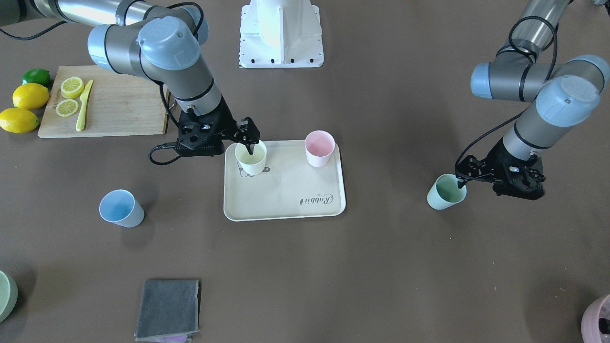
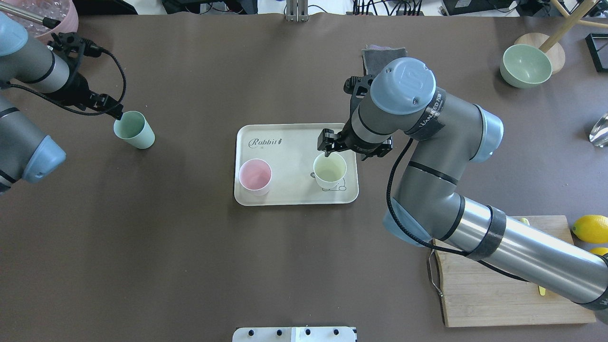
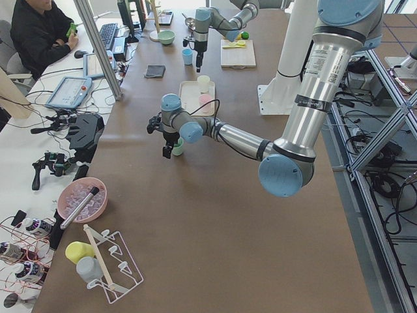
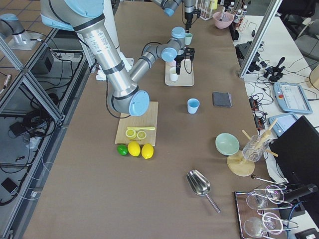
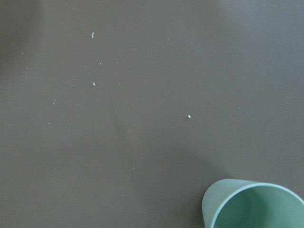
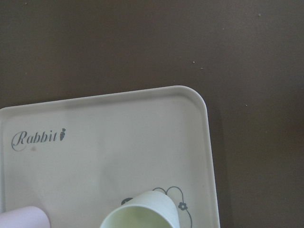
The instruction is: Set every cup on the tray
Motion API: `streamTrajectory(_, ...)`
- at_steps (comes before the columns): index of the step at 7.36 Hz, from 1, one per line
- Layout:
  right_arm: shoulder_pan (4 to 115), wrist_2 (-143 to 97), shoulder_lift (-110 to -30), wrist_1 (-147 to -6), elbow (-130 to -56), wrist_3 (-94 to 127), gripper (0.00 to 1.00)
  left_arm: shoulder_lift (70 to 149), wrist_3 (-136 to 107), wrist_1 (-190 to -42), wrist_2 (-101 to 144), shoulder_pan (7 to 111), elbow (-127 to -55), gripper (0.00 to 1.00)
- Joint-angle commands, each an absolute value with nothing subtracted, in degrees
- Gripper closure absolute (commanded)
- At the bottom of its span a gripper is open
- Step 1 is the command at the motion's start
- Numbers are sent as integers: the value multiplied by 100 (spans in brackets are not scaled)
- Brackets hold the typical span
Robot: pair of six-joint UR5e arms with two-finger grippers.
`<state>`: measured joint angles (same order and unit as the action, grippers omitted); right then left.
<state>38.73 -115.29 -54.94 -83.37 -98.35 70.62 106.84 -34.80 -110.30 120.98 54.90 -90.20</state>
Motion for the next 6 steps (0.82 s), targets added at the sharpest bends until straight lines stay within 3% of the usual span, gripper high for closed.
streamTrajectory(1, 4174, -11855, -5659, -8350, -10018, 7031, 0, 10801, -3831, -11127, 12032, 5072, -8948, 5)
streamTrajectory(2, 4227, -11900, -5669, -8350, -10037, 7023, 0, 10828, -3823, -11127, 12032, 5071, -8886, 39)
streamTrajectory(3, 4288, -11961, -5669, -8350, -10037, 7014, 0, 10837, -3788, -11136, 12032, 5071, -8886, 91)
streamTrajectory(4, 4333, -11971, -5704, -8350, -10028, 6979, 0, 10854, -3762, -11136, 12032, 5080, -8894, 100)
streamTrajectory(6, 4438, -11979, -5722, -8350, -10028, 6961, 0, 10986, -3814, -11075, 12067, 5211, -8912, 100)
